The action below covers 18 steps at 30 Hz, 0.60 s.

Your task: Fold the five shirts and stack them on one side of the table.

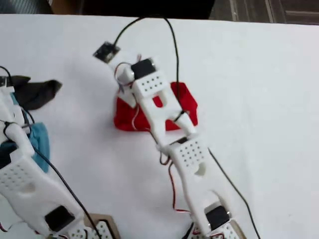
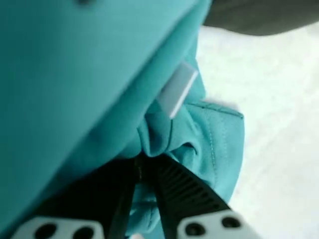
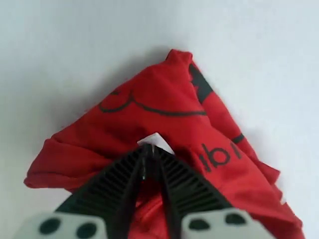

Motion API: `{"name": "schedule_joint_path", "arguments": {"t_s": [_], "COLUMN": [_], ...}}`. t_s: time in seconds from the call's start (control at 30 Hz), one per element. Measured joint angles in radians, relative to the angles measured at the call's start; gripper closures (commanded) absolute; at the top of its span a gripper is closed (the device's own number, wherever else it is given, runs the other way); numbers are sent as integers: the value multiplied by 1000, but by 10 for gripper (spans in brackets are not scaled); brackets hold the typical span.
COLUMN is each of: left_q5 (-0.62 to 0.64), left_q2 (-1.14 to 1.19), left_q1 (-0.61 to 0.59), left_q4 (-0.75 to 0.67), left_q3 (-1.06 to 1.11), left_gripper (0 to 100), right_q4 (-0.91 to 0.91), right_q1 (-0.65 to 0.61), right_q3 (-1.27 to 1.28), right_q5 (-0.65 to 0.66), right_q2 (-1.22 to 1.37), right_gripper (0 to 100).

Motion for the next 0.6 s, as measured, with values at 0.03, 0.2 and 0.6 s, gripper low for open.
{"name": "schedule_joint_path", "arguments": {"t_s": [0.03,0.2,0.6], "left_q5": [15,89,143], "left_q2": [0,0,0], "left_q1": [0,2,0], "left_q4": [0,0,-6], "left_q3": [0,0,0], "left_gripper": [975,975,974], "right_q4": [25,71,68], "right_q1": [5,83,232], "right_q3": [0,0,629], "right_q5": [0,0,29], "right_q2": [0,0,-362], "right_gripper": [978,978,978]}}
